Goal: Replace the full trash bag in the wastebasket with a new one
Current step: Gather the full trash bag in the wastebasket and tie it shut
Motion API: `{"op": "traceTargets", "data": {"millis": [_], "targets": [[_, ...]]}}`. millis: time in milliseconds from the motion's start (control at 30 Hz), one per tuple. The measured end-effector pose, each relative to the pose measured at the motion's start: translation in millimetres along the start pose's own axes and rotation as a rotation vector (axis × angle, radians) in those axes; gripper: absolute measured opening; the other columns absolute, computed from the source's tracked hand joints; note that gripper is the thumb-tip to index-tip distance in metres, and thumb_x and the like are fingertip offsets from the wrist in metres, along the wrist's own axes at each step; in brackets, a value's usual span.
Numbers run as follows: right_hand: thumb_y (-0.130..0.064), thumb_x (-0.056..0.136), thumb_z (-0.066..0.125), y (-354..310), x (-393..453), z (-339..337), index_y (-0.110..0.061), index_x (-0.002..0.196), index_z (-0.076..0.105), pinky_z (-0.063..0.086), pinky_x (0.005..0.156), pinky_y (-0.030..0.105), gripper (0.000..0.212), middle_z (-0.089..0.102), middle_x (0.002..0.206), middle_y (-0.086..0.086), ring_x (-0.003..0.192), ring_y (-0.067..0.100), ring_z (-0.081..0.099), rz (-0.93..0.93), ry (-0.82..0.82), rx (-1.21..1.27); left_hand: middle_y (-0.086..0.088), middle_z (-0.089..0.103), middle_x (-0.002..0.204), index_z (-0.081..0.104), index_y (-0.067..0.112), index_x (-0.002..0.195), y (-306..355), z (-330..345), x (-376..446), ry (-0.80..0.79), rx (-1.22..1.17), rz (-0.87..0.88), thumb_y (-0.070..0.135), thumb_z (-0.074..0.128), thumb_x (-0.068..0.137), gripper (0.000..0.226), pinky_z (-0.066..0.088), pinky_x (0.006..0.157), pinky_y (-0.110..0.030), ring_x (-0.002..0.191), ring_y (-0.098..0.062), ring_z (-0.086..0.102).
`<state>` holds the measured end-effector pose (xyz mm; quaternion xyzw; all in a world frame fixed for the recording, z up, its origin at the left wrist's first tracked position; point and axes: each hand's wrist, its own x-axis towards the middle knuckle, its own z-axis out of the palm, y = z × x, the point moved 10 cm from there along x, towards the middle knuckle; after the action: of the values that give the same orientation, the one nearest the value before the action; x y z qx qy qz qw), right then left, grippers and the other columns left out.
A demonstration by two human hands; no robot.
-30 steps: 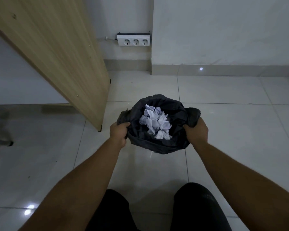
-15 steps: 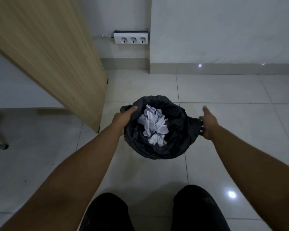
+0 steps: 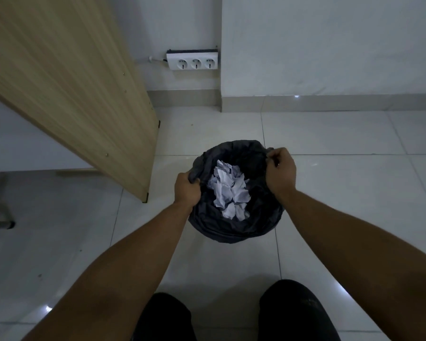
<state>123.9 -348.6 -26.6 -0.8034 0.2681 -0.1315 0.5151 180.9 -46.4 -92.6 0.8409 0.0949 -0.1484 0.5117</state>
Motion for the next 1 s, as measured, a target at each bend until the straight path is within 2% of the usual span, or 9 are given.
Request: {"op": "traceTargets", "data": {"millis": [167,233,367,500,633,767,867,933,1000], "targets": [[0.010,0.088,0.051,-33,-11,8,-0.008,0.087,0.053,0.047,0.074,0.021,0.018,0.064,0.089,0.008,0.080,0.011,0.058,-0.222,-0.165,0.059,-0.009,0.069,0.092,0.065,0.014,0.090,-2,-5,-10,0.000,-0.140,-0.018,0.006,0.055,0.099,0.015,0.056,0.086,-0.039,0.085,-0.024,0.065],[-0.005,0.091,0.063,-19,-5,8,-0.006,0.091,0.054,0.048,0.074,0.026,0.009,0.063,0.090,0.008,0.079,0.013,0.058,-0.096,-0.210,0.083,-0.002,0.071,0.096,0.070,0.020,0.097,4,-5,-12,-0.025,-0.236,-0.011,0.013,0.062,0.098,0.011,0.056,0.091,-0.039,0.091,-0.020,0.068],[-0.067,0.069,0.075,18,13,39,-0.008,0.113,0.068,0.059,0.090,0.045,0.074,0.074,0.108,0.009,0.095,0.027,0.073,0.458,-0.388,0.135,0.002,0.071,0.115,0.068,0.020,0.126,12,6,-9,-0.069,-0.279,-0.060,0.032,0.075,0.090,0.039,0.054,0.093,-0.032,0.103,-0.016,0.068],[-0.045,0.079,0.080,15,28,47,0.000,0.113,0.066,0.061,0.084,0.049,0.057,0.073,0.104,0.017,0.090,0.034,0.073,0.554,-0.422,0.045,-0.007,0.071,0.115,0.068,0.013,0.124,20,10,-5,-0.142,-0.002,0.021,0.018,0.062,0.097,0.028,0.053,0.094,-0.036,0.102,-0.024,0.066],[-0.045,0.086,0.072,-1,55,40,-0.004,0.118,0.063,0.054,0.086,0.036,0.052,0.065,0.114,0.012,0.102,0.032,0.064,0.407,-0.411,-0.277,-0.016,0.060,0.093,0.066,-0.003,0.095,25,14,0,-0.179,0.176,0.158,-0.005,0.052,0.093,0.015,0.043,0.080,-0.028,0.082,-0.019,0.052],[-0.035,0.089,0.066,-13,58,59,0.002,0.113,0.064,0.052,0.081,0.038,0.044,0.066,0.107,0.014,0.097,0.031,0.064,0.328,-0.480,-0.391,-0.022,0.050,0.127,0.049,-0.016,0.134,37,24,7,-0.172,0.212,0.306,0.007,0.059,0.094,0.048,0.039,0.094,-0.028,0.104,-0.020,0.051],[-0.011,0.086,0.063,-32,54,69,-0.002,0.104,0.063,0.052,0.074,0.034,0.020,0.067,0.101,0.015,0.089,0.029,0.064,0.218,-0.413,-0.258,-0.015,0.052,0.142,0.060,-0.002,0.132,47,37,0,-0.245,0.311,0.361,-0.010,0.053,0.091,0.043,0.037,0.108,-0.029,0.126,-0.022,0.049],[-0.004,0.084,0.059,-48,47,74,-0.004,0.102,0.059,0.046,0.068,0.028,0.018,0.067,0.100,0.013,0.089,0.026,0.062,0.054,-0.404,-0.224,-0.017,0.067,0.116,0.071,-0.002,0.105,45,36,-2,-0.233,0.197,0.360,0.000,0.049,0.089,0.027,0.049,0.098,-0.037,0.108,-0.024,0.061],[0.000,0.085,0.058,-56,39,69,-0.005,0.106,0.061,0.047,0.067,0.018,0.021,0.068,0.102,0.010,0.091,0.019,0.062,-0.076,-0.420,-0.153,-0.013,0.070,0.092,0.068,-0.004,0.087,35,27,2,-0.199,0.092,0.289,-0.003,0.045,0.088,0.023,0.049,0.078,-0.026,0.084,-0.010,0.062]]}}
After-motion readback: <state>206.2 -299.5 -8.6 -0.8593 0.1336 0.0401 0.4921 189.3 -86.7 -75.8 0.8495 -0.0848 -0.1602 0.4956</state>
